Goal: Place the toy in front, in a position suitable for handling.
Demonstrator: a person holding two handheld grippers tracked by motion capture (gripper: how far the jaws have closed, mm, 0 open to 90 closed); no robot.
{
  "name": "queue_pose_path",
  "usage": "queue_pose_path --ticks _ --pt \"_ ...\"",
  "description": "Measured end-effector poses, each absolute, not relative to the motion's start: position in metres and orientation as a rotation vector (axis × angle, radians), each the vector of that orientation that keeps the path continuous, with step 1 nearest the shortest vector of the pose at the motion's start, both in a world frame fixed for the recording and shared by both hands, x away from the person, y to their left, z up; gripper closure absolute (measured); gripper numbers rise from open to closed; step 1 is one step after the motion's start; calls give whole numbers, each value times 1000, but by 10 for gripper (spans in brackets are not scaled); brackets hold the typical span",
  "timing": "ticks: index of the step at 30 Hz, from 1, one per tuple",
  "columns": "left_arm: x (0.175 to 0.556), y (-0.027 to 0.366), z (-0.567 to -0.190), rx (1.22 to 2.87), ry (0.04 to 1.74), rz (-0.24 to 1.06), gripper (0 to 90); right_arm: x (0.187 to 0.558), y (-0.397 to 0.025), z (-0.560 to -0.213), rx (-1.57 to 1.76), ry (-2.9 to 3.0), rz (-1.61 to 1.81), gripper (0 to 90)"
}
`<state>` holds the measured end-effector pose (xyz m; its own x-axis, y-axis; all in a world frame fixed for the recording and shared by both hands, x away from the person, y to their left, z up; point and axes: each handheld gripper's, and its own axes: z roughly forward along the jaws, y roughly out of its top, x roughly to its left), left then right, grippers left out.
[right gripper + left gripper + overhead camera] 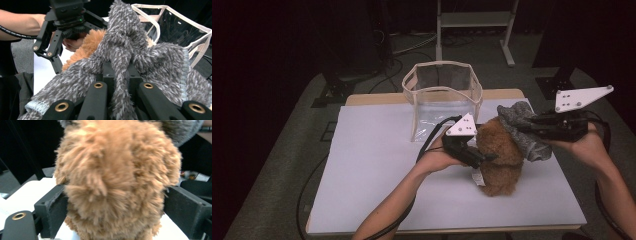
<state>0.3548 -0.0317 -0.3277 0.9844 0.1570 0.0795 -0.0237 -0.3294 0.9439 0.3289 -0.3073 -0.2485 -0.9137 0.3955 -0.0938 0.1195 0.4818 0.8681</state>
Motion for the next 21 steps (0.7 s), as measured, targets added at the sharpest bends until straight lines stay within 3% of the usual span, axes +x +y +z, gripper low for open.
queue_pose_path --ticks 6,10,13,14,15,21 --pt "358 -47 -335 1939 88 190 4 330 -304 -251 429 2458 1410 819" --pt "359 -55 -336 1947 102 202 0 330 -304 -252 428 2457 1406 819" --pt "359 -55 -338 1937 111 227 190 331 -305 -254 443 2454 1414 819" --pt "358 -54 -337 1930 113 245 190 331 -305 -254 446 2452 1415 819" --pt "356 -51 -336 1923 116 270 347 331 -304 -255 442 2441 1433 819" --pt "353 -35 -324 1906 134 266 464 328 -296 -248 408 2401 1470 817"
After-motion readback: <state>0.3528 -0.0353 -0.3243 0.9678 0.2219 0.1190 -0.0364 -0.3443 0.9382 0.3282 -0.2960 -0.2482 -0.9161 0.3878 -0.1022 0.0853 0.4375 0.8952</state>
